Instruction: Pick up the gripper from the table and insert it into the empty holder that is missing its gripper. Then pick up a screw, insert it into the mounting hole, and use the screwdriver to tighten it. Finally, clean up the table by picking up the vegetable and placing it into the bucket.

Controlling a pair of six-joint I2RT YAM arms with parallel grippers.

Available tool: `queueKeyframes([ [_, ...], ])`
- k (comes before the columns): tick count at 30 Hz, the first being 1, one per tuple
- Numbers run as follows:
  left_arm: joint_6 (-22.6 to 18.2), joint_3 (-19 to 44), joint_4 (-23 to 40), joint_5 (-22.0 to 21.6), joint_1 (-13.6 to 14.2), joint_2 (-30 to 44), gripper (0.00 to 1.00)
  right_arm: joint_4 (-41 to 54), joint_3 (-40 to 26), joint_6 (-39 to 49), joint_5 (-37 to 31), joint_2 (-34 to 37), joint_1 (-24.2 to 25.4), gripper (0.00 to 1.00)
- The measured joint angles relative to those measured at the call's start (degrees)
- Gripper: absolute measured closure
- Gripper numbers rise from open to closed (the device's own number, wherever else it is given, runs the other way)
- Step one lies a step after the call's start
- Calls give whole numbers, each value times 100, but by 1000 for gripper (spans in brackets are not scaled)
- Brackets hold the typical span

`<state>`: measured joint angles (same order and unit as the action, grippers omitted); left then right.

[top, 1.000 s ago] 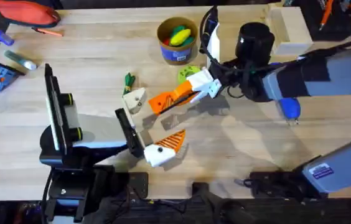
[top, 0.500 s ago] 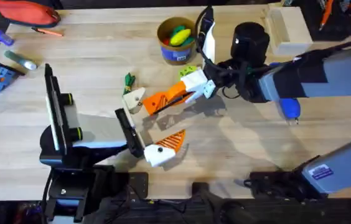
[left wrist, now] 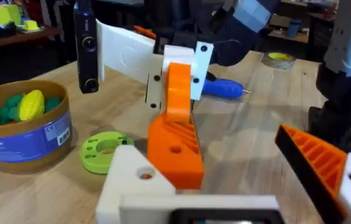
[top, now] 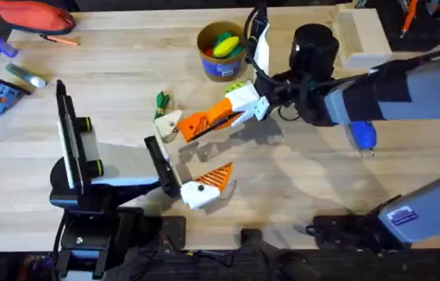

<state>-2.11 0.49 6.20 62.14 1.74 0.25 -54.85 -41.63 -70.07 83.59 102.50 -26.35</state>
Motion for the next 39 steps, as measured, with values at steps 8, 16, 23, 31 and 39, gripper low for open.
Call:
queueKeyframes([
  [8,0,0,0,1,0,2,15,-1,-2,-201,-2,0,-2,992],
  [16,2,0,0,1,0,0,15,-8,-6,-306,-179,0,-163,992],
  [23,0,0,0,-8,0,0,15,-15,-33,-210,-367,2,-214,993],
  [31,67,0,1,-23,0,7,15,-301,-87,-68,-542,203,-225,993],
  [39,44,0,0,-26,0,7,15,-481,-87,-176,-614,225,-260,993],
])
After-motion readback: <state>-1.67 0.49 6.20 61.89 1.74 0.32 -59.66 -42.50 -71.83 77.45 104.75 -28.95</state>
